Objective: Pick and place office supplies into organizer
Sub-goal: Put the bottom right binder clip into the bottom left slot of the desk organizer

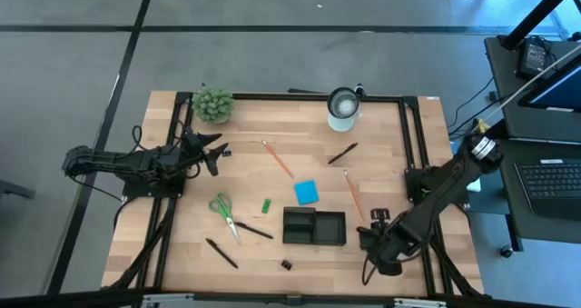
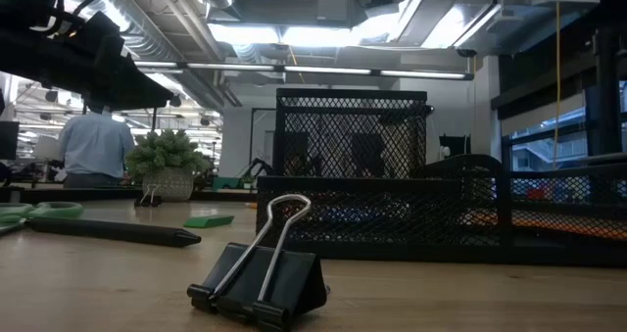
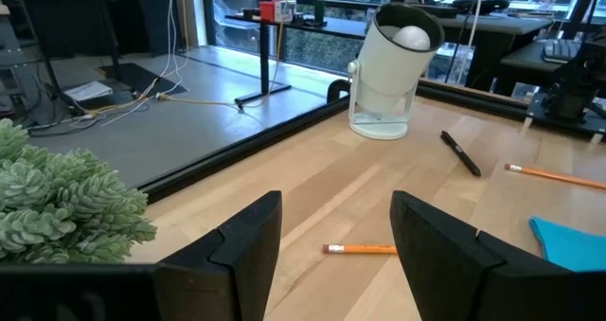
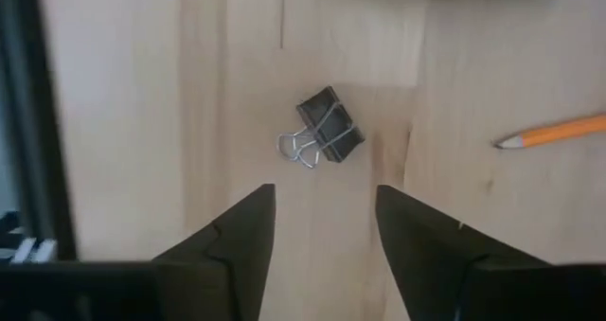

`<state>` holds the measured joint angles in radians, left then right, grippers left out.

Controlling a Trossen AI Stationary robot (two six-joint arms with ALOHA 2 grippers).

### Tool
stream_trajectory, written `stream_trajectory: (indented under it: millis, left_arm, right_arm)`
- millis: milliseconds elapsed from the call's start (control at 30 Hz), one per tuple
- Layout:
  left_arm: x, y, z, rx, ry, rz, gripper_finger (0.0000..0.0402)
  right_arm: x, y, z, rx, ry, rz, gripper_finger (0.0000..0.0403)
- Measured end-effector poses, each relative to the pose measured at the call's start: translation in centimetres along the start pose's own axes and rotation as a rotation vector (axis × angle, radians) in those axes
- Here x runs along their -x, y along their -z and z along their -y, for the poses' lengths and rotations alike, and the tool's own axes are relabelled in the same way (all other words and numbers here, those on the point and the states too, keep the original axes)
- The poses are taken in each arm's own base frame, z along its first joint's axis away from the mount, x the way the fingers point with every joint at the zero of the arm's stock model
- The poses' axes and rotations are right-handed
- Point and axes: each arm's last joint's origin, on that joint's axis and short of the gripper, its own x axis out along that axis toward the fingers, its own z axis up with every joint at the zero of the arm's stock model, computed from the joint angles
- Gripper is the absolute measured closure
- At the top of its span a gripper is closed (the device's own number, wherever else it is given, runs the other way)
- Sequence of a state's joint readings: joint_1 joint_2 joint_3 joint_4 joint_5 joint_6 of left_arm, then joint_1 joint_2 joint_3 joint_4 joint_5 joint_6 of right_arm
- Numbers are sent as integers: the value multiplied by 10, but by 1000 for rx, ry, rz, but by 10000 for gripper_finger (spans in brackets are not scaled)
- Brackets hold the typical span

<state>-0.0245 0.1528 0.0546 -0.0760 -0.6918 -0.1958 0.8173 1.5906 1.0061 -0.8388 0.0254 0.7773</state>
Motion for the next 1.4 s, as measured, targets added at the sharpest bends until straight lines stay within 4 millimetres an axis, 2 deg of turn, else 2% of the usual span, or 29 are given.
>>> stream_trajectory:
  millis: [200, 533, 1200, 1400]
  left_arm:
    - [0, 0, 0, 0, 0, 0, 208]
    - [0, 0, 0, 1, 0, 0, 208]
    - [0, 0, 0, 0, -3, 1, 208]
    - [0, 0, 0, 0, -4, 1, 208]
  right_arm:
    - [-20, -4, -4, -16, 31, -30, 224]
    - [-31, -8, -7, -29, 49, -12, 226]
    - [-33, -8, -7, -25, 54, -17, 226]
    - [-33, -8, -7, -25, 54, -16, 252]
